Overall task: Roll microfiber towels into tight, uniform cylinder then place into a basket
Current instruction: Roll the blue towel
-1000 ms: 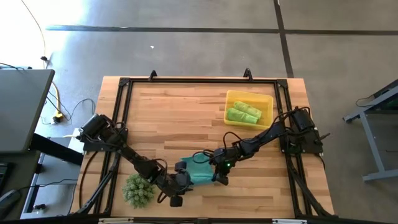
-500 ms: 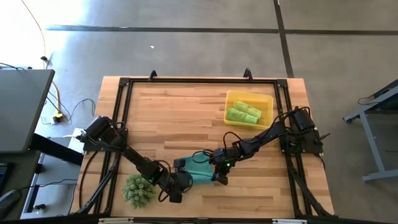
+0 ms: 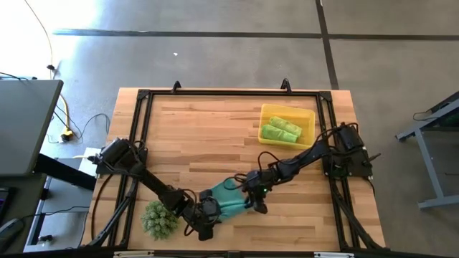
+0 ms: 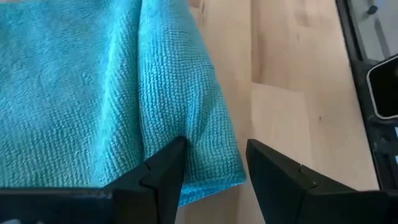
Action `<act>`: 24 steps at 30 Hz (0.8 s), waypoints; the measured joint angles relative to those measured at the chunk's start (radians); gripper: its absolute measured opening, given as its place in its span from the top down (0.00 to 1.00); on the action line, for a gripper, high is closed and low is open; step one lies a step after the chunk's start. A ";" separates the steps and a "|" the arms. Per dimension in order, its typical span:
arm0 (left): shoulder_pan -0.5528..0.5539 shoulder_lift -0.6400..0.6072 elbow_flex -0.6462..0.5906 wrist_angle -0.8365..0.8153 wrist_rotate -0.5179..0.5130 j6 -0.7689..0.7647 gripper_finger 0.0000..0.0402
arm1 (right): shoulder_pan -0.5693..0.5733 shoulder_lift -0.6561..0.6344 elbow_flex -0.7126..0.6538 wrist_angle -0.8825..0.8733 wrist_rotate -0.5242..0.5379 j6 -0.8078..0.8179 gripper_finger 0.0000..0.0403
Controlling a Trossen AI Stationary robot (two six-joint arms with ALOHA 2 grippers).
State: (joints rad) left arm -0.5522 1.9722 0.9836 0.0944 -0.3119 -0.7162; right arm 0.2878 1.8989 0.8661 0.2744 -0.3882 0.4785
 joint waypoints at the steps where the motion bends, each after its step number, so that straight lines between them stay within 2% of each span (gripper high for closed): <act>1: 0.000 0.003 0.000 -0.013 0.000 -0.006 0.59 | 0.000 -0.012 -0.001 0.000 -0.001 -0.042 0.81; 5: -0.001 0.012 0.000 -0.027 -0.007 0.006 0.59 | 0.008 -0.070 0.000 -0.009 -0.001 -0.248 0.73; 8: -0.002 0.015 0.000 -0.025 -0.025 0.029 0.59 | 0.049 -0.104 0.000 -0.008 0.044 -0.457 0.72; 11: -0.002 0.016 -0.001 -0.023 -0.036 0.041 0.59 | 0.114 -0.111 0.001 0.004 0.159 -0.677 0.72; 14: -0.002 0.016 -0.001 -0.023 -0.037 0.046 0.59 | 0.177 -0.102 0.001 0.002 0.304 -0.824 0.72; 18: -0.002 0.016 -0.003 -0.017 -0.038 0.046 0.59 | 0.225 -0.074 0.001 0.005 0.459 -0.845 0.72; 24: -0.002 0.017 -0.005 -0.005 -0.040 0.039 0.59 | 0.230 -0.019 0.002 0.007 0.528 -0.737 0.71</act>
State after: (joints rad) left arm -0.5537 1.9888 0.9787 0.0894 -0.3519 -0.6772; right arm 0.5174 1.8802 0.8679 0.2819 0.1398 -0.2587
